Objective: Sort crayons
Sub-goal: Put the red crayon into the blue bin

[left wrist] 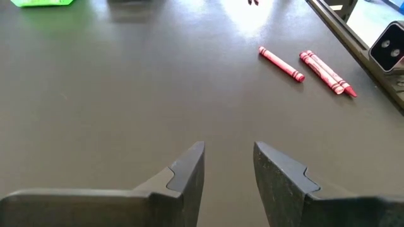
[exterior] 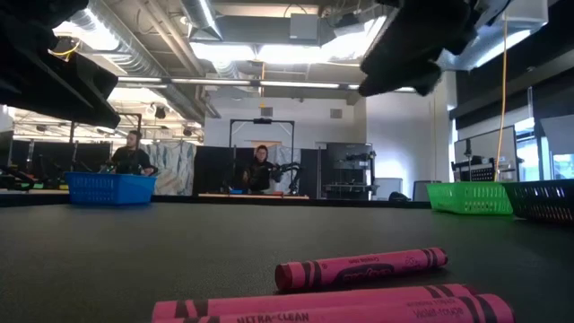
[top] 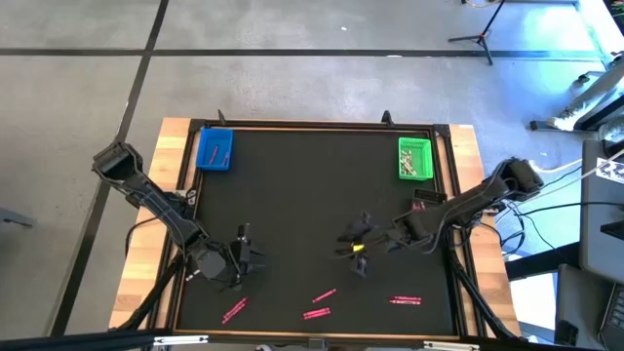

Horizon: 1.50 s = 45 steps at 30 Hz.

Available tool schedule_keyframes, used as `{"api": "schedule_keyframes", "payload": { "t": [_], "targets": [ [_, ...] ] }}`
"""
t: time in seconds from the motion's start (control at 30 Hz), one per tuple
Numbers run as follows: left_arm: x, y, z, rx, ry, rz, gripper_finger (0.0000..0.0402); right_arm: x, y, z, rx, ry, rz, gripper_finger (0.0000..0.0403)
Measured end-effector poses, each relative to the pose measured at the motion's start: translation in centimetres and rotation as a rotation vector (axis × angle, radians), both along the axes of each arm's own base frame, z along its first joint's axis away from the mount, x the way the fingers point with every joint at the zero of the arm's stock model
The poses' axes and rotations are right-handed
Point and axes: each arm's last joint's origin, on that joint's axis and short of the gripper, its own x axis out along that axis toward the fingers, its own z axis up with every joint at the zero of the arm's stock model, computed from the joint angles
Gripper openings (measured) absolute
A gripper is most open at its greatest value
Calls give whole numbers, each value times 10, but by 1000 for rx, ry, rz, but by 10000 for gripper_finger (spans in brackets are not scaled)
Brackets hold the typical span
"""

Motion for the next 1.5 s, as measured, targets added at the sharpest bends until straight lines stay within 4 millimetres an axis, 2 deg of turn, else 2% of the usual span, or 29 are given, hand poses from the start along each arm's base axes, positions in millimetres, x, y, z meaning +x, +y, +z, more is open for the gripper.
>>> {"api": "schedule_keyframes", "payload": {
  "t": [0.2,0.4,0.6,0.9,1.17,1.3,1.5],
  "targets": [
    [0,0,0,0,-1,-1,128,22,18,-22,59,-68,126,163],
    [0,0,0,-1,-1,-1,128,39,34,-53,114,-90,277,163],
    [0,0,0,2,0,1,128,40,53,-82,80,-80,346,163],
    [0,0,0,4,-1,4,128,37,83,-101,3,-65,351,163],
    [0,1,0,17,-3,16,128,40,88,-123,-27,-25,345,161],
    [0,1,0,17,-3,16,128,41,88,-128,-76,-28,337,132],
    [0,1,0,17,-4,17,128,41,86,-129,-131,-23,349,38]
  ]
}}
